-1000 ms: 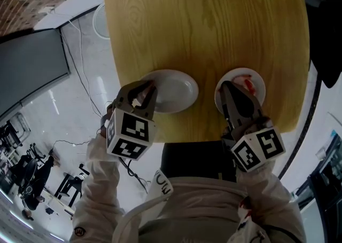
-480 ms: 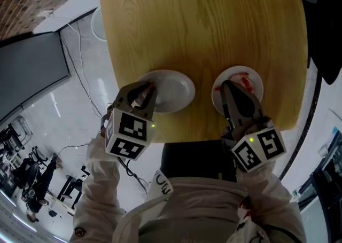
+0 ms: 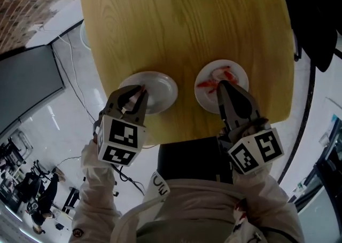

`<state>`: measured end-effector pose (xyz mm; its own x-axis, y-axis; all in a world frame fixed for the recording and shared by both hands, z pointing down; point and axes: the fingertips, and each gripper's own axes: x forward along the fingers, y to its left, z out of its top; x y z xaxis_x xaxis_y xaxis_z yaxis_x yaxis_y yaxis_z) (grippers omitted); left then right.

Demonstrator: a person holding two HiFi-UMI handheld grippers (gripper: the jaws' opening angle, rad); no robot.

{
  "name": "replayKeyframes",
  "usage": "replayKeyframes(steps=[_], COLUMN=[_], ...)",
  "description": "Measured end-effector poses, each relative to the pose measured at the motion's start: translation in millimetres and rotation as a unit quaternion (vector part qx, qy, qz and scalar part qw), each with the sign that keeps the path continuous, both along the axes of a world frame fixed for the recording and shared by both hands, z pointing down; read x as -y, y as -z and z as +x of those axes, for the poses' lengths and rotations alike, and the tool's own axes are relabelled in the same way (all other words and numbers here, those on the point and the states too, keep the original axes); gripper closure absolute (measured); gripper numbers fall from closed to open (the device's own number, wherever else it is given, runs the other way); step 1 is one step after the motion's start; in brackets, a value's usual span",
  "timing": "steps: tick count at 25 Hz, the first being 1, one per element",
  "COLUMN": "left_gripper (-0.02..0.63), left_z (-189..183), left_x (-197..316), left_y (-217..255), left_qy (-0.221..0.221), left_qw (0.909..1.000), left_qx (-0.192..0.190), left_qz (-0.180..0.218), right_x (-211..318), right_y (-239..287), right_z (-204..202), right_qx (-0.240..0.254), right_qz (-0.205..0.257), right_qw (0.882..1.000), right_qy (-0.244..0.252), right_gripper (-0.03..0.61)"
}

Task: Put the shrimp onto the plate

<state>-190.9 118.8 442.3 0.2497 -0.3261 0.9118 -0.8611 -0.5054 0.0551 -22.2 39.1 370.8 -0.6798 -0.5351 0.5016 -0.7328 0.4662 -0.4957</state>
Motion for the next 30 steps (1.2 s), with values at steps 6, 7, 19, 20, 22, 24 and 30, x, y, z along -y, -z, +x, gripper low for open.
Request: replayKeyframes(steps=[6, 7, 19, 20, 22, 24, 30], left_gripper=[0.548, 0.548, 0.548, 0.548, 0.548, 0.548, 0.548], left_z=[40, 47, 113, 118, 127, 136, 163], left_x=[8, 8, 16, 17, 21, 24, 33], left_y=[11, 13, 20, 20, 20, 20, 19], left_qy=[-0.017, -0.020, -0.072, -0.071, -0.070, -0.075, -0.083], left_qw=[0.9998, 0.9997, 0.9973, 0.9973, 0.9972, 0.9967, 0.9958], left_qx=[-0.007, -0.010, -0.015, -0.019, -0.027, -0.030, -0.039], left_qz=[0.005, 0.004, 0.001, 0.001, 0.000, 0.000, -0.004], right_x=[5, 4, 0, -1, -1, 0, 7], right_y=[6, 7, 5, 4, 2, 1, -3], right_z=[43, 47, 99, 103, 110, 116, 136], right_qx=[-0.007, -0.007, 0.004, 0.004, 0.005, 0.005, 0.009], right_qz=[0.003, 0.003, -0.003, -0.005, -0.011, -0.013, -0.015], right_qw=[1.000, 1.000, 0.999, 0.998, 0.998, 0.998, 0.997], right_qy=[-0.016, -0.018, -0.054, -0.058, -0.064, -0.068, -0.081], right_gripper=[0.554, 0.554, 0.554, 0.554, 0.554, 0.554, 0.554])
